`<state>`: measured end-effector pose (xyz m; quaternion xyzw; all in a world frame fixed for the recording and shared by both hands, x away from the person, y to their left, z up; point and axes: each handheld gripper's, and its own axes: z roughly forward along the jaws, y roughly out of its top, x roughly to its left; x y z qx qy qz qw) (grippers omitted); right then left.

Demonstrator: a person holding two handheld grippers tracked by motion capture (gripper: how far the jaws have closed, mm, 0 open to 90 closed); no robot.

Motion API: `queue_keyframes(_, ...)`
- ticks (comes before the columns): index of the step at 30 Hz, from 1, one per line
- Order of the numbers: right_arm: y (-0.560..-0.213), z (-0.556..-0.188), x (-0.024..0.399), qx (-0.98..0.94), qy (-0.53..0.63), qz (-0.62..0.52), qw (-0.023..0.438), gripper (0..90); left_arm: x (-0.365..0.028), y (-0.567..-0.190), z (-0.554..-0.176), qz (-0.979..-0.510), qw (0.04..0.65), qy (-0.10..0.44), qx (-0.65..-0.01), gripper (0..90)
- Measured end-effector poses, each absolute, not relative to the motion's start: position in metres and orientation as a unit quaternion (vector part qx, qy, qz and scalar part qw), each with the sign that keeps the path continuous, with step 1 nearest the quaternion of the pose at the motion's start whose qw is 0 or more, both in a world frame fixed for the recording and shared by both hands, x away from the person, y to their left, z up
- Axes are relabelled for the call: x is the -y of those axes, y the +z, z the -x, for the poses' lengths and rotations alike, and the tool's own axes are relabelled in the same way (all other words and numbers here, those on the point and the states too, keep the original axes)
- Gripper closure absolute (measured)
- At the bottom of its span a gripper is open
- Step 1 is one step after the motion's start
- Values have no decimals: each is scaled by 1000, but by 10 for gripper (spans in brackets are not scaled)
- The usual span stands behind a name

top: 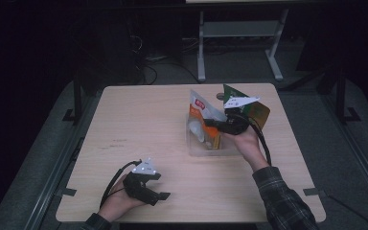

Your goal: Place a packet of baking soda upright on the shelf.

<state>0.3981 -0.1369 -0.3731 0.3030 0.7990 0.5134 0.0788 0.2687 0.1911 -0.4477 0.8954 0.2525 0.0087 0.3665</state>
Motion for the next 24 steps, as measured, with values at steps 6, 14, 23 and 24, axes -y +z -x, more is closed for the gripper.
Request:
queue_keyframes(6,-374,-400,134,-800,511,-300,89,899,-189,-449,-268,-898,363,6,-250,200)
queue_keyframes(14,-376,-403,131,-799,510,-304,91,886,-187,-450,-267,-897,365,0,-250,195)
queue_keyframes(23,-371,-399,134,-795,510,-310,114,591,-187,-450,-267,-898,363,0,-248,191)
queue_keyframes(24,-371,-399,135,-795,506,-314,119,528,-187,-450,-267,-898,363,0,-248,191)
